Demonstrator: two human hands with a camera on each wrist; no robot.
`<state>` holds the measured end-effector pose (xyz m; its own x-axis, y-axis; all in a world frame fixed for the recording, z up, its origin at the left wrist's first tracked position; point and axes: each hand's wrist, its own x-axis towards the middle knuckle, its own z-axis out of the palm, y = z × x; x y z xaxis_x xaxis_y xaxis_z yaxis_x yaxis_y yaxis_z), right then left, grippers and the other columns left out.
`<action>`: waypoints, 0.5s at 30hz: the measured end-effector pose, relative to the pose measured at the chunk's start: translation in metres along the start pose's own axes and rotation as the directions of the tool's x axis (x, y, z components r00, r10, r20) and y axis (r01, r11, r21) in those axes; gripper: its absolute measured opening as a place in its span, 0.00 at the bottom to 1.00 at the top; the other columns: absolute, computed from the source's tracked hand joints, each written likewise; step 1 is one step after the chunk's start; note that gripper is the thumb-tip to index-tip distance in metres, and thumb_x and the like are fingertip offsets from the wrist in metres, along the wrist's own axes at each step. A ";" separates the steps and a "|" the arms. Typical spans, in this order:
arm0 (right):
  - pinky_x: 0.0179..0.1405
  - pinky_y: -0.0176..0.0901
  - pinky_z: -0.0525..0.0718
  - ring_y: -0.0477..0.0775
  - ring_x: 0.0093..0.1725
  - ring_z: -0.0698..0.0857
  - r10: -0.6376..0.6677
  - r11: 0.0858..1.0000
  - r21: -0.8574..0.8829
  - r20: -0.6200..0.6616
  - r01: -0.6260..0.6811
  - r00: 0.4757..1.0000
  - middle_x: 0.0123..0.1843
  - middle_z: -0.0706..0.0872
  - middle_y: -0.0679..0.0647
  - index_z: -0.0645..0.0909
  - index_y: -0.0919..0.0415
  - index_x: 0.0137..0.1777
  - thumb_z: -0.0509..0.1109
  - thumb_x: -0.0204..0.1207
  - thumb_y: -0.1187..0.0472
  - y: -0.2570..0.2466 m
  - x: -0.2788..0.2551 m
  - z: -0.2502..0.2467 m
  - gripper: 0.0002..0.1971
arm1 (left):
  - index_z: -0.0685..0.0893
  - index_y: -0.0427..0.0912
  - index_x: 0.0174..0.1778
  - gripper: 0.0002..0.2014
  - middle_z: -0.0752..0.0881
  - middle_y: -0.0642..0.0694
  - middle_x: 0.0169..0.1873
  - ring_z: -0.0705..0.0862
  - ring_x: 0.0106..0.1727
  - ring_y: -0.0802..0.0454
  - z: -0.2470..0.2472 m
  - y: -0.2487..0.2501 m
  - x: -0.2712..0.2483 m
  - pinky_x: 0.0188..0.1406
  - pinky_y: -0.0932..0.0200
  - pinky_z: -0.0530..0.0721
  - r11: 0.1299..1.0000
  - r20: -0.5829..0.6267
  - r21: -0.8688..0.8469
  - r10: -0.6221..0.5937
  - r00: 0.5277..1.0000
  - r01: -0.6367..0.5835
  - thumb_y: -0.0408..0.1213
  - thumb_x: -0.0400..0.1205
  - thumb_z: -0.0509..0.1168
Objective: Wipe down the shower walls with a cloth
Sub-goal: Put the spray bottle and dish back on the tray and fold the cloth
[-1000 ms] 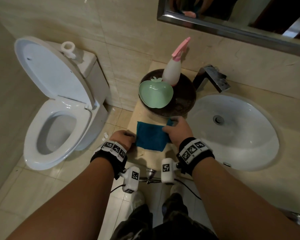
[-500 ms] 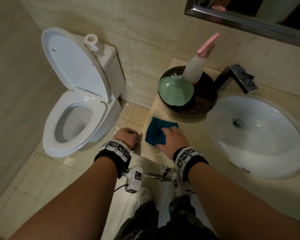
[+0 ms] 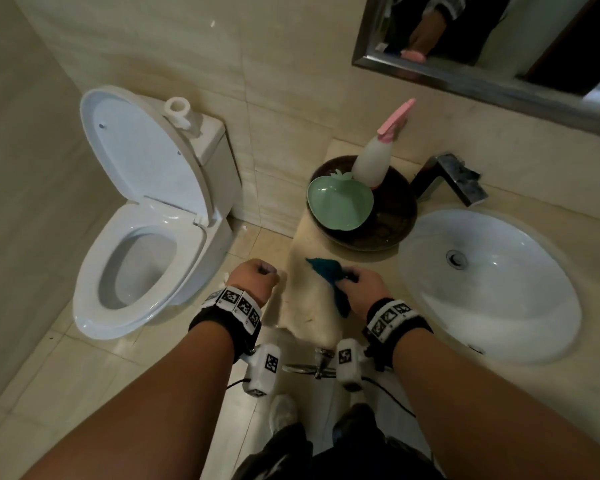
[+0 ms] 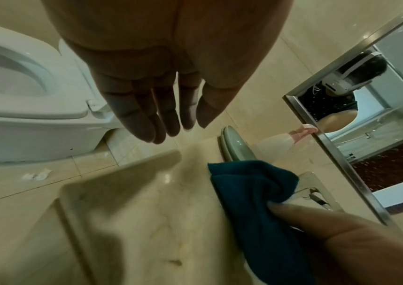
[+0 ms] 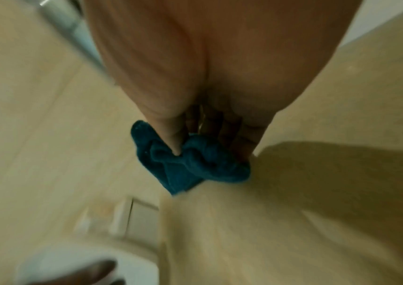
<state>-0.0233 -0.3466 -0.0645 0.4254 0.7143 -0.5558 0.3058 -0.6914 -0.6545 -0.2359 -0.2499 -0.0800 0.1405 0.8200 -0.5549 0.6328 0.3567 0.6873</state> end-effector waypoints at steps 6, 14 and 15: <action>0.68 0.66 0.84 0.70 0.59 0.87 0.298 0.594 0.764 0.084 -0.253 0.951 0.56 0.90 0.69 0.83 0.70 0.62 0.65 0.88 0.63 -0.027 -0.026 -0.078 0.11 | 0.87 0.49 0.42 0.03 0.88 0.45 0.37 0.89 0.44 0.41 0.000 0.060 0.000 0.54 0.41 0.93 0.995 0.079 0.040 0.087 0.993 -0.090 0.39 0.82 0.73; 0.41 0.54 0.88 0.66 0.50 0.88 0.254 0.422 0.894 0.040 -0.148 0.966 0.56 0.88 0.68 0.78 0.67 0.71 0.70 0.85 0.62 -0.046 -0.048 -0.146 0.18 | 0.85 0.48 0.36 0.07 0.88 0.41 0.36 0.89 0.44 0.36 0.009 0.127 0.015 0.54 0.34 0.92 0.979 0.125 0.072 0.182 0.975 -0.192 0.40 0.81 0.72; 0.39 0.52 0.88 0.65 0.48 0.88 0.258 0.442 0.885 0.027 -0.143 0.966 0.55 0.88 0.67 0.77 0.67 0.72 0.70 0.85 0.63 -0.046 -0.047 -0.151 0.18 | 0.86 0.47 0.37 0.06 0.89 0.37 0.38 0.90 0.44 0.34 0.013 0.131 0.020 0.54 0.33 0.92 0.977 0.131 0.076 0.189 0.973 -0.200 0.40 0.81 0.71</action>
<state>0.0708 -0.3642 0.0692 0.4670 0.5142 -0.7194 -0.6797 -0.3116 -0.6640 -0.1400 -0.1927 -0.0069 0.3559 0.8070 -0.4713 0.6479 0.1504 0.7467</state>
